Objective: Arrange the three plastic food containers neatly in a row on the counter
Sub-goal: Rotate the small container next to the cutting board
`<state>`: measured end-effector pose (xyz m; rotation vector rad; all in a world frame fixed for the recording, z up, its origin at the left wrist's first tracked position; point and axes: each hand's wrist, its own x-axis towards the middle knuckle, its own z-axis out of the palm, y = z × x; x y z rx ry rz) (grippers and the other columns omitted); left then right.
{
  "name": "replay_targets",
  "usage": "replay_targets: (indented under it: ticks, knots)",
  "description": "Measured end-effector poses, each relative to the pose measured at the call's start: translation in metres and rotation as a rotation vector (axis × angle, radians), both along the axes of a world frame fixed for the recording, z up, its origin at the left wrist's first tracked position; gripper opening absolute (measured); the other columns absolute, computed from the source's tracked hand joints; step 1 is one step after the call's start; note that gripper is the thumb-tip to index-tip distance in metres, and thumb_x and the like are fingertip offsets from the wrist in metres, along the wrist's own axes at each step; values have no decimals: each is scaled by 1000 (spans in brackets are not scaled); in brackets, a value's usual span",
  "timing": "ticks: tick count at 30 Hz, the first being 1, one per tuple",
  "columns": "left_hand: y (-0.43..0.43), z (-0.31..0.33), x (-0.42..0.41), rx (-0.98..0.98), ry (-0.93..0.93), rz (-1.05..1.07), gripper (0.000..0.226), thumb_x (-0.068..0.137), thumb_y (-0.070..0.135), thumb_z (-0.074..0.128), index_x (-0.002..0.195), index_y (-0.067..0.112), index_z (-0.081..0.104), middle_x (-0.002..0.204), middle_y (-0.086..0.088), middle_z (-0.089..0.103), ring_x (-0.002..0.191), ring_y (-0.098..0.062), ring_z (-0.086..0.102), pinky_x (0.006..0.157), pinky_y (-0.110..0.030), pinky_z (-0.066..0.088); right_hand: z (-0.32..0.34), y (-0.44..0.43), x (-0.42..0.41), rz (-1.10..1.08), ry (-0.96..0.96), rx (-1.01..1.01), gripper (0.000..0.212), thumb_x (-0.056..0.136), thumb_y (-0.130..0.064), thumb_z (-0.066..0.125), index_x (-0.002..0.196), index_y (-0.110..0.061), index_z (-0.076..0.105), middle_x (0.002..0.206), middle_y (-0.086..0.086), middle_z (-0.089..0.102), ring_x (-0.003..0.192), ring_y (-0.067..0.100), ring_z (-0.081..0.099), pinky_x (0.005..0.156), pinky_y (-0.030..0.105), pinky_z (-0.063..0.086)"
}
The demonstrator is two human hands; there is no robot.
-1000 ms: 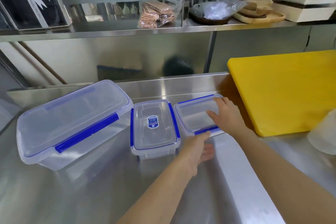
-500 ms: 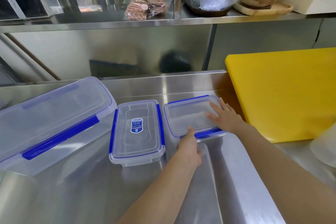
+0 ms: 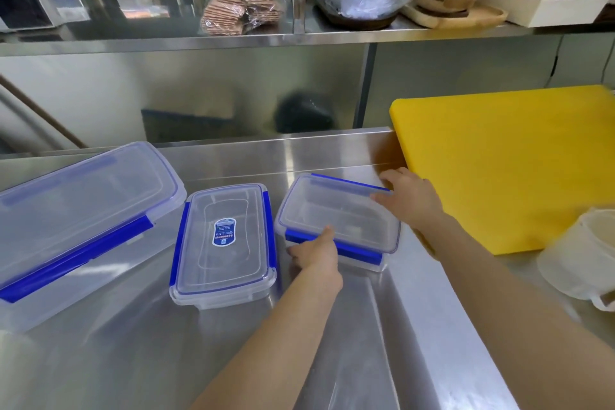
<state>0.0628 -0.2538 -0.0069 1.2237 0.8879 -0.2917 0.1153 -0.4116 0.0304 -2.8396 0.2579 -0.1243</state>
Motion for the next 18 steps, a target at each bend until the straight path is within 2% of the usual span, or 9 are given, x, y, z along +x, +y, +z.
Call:
replay_targets:
  ticks: [1,2,4,6,8,10,12,15,18]
  knots:
    - [-3,-1,-6,15,-8,-7,74,71,32,75,132,17,36,124,-12,54,108,-31,55,98,-49,47,-1,-5,4,15,38,40,50,84,-46,54,127,-22,47,128,7,55,118,27,49,96,43,40]
    - [-7,-1,-12,43,-30,0,79,70,29,78,134,18,33,127,-10,52,110,-29,53,99,-47,46,-3,-10,7,25,108,94,60,85,-49,52,136,-23,36,142,5,45,128,27,41,105,46,31]
    - [-14,-1,-23,134,-136,23,88,69,21,79,139,22,26,132,-6,48,114,-25,50,99,-42,43,-10,-14,11,73,264,201,69,86,-53,47,143,-22,21,151,6,32,135,27,33,110,45,26]
    - [-19,0,-30,183,-240,34,87,72,16,77,141,26,23,129,0,47,108,-17,48,96,-35,43,-19,-14,12,148,294,252,63,89,-46,48,140,-14,29,144,12,41,125,27,44,101,36,36]
    - [-21,2,-30,145,-287,21,84,80,12,69,143,30,17,127,5,44,103,-11,43,91,-29,40,-23,-13,10,151,206,283,47,87,-41,53,124,-12,49,121,13,58,98,21,55,82,28,42]
    - [-21,4,-26,134,-310,-26,76,88,11,57,146,29,11,134,4,41,105,-11,42,92,-28,38,-26,-14,9,109,188,292,41,82,-47,58,109,-17,57,101,7,64,83,17,58,70,27,45]
    - [-18,6,-19,159,-333,-67,63,93,9,47,145,27,16,139,1,42,112,-15,47,95,-28,39,-27,-16,6,72,214,282,45,76,-56,59,105,-22,58,93,1,64,80,17,60,65,27,48]
    - [-9,7,-8,216,-353,-141,48,95,13,39,140,29,30,136,-2,50,118,-22,52,105,-42,42,-28,-20,0,74,245,282,54,69,-65,58,107,-27,53,95,-2,63,78,16,60,58,24,48]
    - [-4,10,0,247,-337,-207,41,97,20,36,136,31,39,130,-3,57,115,-24,56,103,-45,45,-28,-26,-9,66,278,310,60,65,-68,60,111,-33,46,94,-5,61,73,16,60,51,27,55]
